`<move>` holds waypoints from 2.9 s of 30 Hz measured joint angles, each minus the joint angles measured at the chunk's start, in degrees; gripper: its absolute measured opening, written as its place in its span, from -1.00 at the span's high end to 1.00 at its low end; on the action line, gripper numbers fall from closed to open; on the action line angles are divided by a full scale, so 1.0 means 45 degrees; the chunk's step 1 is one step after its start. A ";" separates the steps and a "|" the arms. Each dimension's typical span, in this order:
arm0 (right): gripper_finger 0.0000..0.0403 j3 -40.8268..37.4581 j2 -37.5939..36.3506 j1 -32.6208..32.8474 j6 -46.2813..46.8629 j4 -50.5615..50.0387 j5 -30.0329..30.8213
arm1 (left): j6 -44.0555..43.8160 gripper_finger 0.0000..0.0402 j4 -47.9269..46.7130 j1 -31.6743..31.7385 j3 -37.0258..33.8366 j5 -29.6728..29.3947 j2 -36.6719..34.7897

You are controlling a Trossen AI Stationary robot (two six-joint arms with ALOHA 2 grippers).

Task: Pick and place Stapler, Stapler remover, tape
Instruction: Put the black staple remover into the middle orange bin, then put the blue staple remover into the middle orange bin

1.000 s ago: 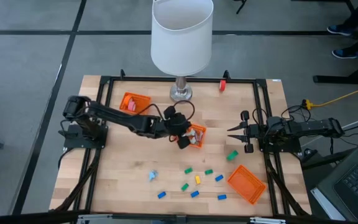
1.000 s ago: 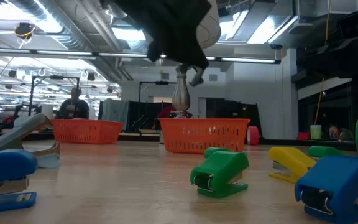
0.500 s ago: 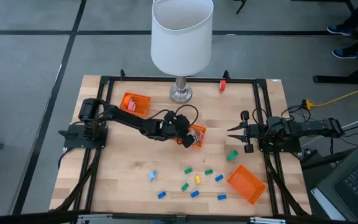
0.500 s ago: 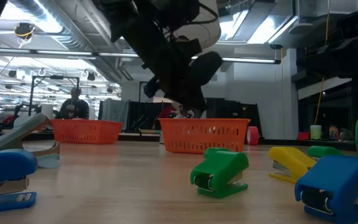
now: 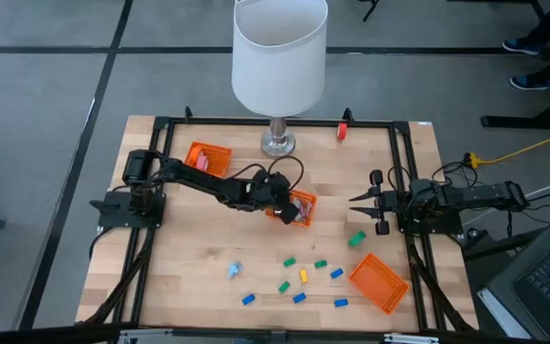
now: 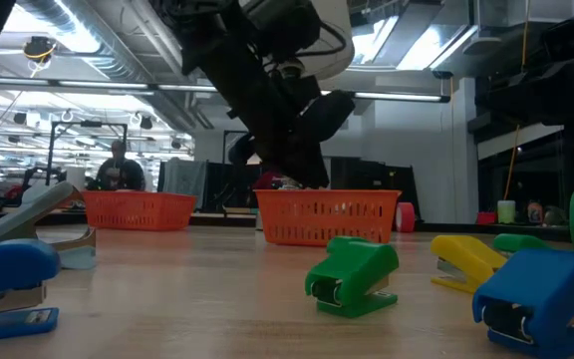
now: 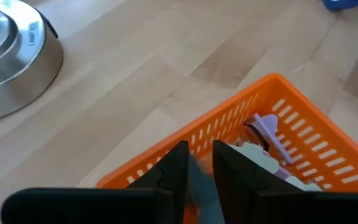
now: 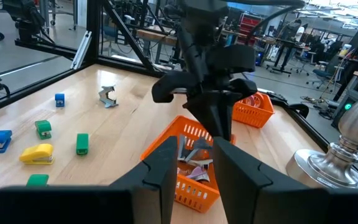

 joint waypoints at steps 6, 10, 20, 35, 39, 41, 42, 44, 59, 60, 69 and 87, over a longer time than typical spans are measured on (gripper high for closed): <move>0.47 0.0000 -0.0002 -0.0002 0.0000 0.0000 0.0000 | 0.0771 0.65 -0.0010 0.0000 0.0015 -0.0056 -0.0216; 0.47 0.0000 -0.0004 0.0000 -0.0002 0.0000 0.0000 | 0.1155 0.65 -0.0085 0.0000 0.0024 -0.0055 -0.0542; 0.47 0.0000 -0.0004 0.0000 -0.0002 0.0000 0.0000 | 0.1299 0.65 -0.1695 -0.0608 0.0024 -0.0010 -0.2332; 0.47 0.0000 -0.0003 -0.0003 -0.0004 0.0002 0.0000 | -0.1100 0.65 -0.6495 -0.3113 0.0024 0.0752 -0.4871; 0.47 0.0000 -0.0004 0.0001 -0.0001 0.0000 0.0000 | -0.1665 0.65 -0.7673 -0.3739 0.0024 0.2137 -0.4862; 0.47 0.0000 0.0001 0.0001 0.0000 0.0005 0.0000 | -0.2070 0.65 -0.8193 -0.4019 0.0024 0.2861 -0.4748; 0.47 0.0000 -0.0004 0.0000 -0.0004 0.0000 0.0000 | -0.2317 0.65 -0.8543 -0.4189 0.0024 0.3113 -0.4696; 0.47 0.0000 -0.0004 -0.0004 0.0000 0.0002 0.0000 | -0.2846 0.65 -0.9081 -0.4504 0.0024 0.3343 -0.4701; 0.47 0.0000 -0.0004 0.0001 0.0000 0.0000 0.0000 | -0.7215 0.22 -1.0008 -0.6540 0.0024 0.4735 -0.4208; 0.47 0.0000 0.0001 -0.0004 0.0000 0.0004 0.0000 | -0.7379 0.16 -0.9949 -0.6658 0.0024 0.4788 -0.4048; 0.47 0.0000 -0.0004 0.0001 -0.0002 0.0005 0.0000 | -0.7457 -0.14 -0.8674 -0.7295 0.0024 0.5528 -0.1734; 0.47 0.0000 -0.0004 -0.0004 -0.0002 0.0000 0.0000 | -0.7110 -0.18 -0.8498 -0.6675 0.0024 0.4580 -0.0665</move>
